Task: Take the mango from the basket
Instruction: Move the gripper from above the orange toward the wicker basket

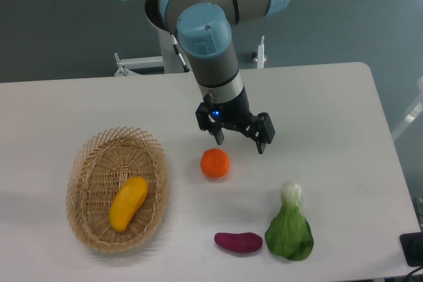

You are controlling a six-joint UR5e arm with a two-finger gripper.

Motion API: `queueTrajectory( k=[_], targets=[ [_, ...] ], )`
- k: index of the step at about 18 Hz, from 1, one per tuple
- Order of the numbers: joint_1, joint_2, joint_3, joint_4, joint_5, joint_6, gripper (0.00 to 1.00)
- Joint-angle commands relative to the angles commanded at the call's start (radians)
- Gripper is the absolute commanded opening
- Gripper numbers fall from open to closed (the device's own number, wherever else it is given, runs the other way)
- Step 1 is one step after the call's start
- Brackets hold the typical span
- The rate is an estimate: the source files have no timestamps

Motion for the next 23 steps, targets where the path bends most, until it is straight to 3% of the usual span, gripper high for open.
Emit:
queueTrajectory(
  k=[5,8,13,18,23],
  targets=[
    [-0.003,-0.002,0.003,0.009,-0.002,-0.002,1.00],
    [-0.003,-0.006,-0.031,0.070,-0.015,-0.006,1.00],
    [-0.008,-0.021,-0.032,0.090,-0.017,-0.173,1.00],
    [-0.055,-0.026,-0.031,0.087,-0.026,-0.207,1.00],
    [-0.109,-0.025,-0.025,0.084,-0.133,-0.340,1.00]
  ],
)
